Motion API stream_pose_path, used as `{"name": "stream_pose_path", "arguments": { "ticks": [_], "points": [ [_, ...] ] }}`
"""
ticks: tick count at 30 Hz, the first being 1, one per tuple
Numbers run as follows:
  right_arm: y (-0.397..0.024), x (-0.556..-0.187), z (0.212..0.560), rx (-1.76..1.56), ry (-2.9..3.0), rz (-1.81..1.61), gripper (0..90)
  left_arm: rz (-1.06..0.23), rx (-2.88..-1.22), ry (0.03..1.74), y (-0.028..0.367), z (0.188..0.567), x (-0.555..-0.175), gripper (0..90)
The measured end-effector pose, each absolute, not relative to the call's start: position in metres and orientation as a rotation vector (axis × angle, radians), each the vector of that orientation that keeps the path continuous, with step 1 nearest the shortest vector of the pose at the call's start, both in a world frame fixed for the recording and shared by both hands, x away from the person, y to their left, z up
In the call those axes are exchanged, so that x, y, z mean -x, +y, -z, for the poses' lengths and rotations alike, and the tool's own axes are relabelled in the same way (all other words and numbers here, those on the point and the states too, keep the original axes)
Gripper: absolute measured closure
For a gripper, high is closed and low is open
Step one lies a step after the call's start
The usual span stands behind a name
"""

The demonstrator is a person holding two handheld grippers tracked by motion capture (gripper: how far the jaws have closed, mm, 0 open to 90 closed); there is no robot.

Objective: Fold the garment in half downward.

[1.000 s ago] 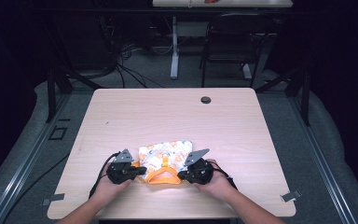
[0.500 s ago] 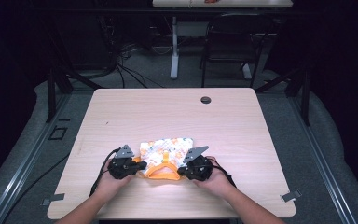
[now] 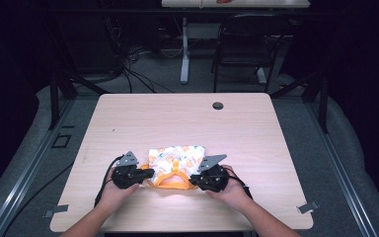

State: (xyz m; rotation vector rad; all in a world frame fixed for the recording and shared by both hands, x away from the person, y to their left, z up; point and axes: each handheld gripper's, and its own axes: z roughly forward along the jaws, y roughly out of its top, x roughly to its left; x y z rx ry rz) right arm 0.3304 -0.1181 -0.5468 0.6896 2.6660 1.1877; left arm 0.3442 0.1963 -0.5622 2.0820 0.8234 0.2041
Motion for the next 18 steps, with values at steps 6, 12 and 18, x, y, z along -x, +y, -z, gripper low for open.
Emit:
{"name": "stream_pose_path", "arguments": {
  "ticks": [6,12,18],
  "points": [
    [-0.125,-0.324,0.541,-0.703,2.643,-1.199,72.2,-0.263,-2.071,0.796,0.204,0.553,-0.329,80.0],
    [-0.131,-0.314,0.539,-0.707,2.575,-1.192,61.9,-0.261,-2.097,0.788,0.212,0.551,-0.317,66.9],
    [-0.136,-0.307,0.542,-0.736,2.539,-1.198,57.1,-0.252,-2.078,0.793,0.218,0.555,-0.308,57.9]
  ]
}}
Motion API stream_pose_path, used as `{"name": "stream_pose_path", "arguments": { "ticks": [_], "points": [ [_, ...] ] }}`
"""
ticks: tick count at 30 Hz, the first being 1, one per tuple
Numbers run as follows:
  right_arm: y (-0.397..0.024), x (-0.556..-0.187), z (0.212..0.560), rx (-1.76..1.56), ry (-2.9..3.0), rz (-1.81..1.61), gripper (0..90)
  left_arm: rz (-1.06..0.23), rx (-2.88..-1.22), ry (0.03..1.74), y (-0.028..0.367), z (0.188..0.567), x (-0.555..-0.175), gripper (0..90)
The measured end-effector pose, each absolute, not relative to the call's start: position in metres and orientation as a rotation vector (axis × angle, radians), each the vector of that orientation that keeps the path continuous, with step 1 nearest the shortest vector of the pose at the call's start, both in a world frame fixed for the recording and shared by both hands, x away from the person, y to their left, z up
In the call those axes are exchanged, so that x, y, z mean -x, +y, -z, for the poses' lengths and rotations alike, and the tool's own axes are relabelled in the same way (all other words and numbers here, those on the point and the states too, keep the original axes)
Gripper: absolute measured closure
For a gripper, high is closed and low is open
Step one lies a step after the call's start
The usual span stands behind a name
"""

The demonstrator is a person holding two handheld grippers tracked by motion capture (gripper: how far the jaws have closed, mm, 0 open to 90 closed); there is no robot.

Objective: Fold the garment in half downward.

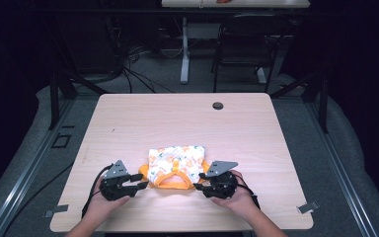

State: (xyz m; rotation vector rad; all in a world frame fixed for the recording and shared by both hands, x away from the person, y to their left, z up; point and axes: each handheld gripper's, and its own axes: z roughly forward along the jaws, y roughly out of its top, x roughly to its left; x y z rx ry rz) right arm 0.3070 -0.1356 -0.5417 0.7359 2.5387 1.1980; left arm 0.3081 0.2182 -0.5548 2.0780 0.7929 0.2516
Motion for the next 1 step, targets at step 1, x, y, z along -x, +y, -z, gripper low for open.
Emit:
{"name": "stream_pose_path", "arguments": {
  "ticks": [1],
  "points": [
    [-0.1354,-0.3061,0.5425,-0.737,2.524,-1.19,57.1,-0.253,-2.076,0.793,0.2179,0.5551,-0.3079,57.1]
  ]
}}
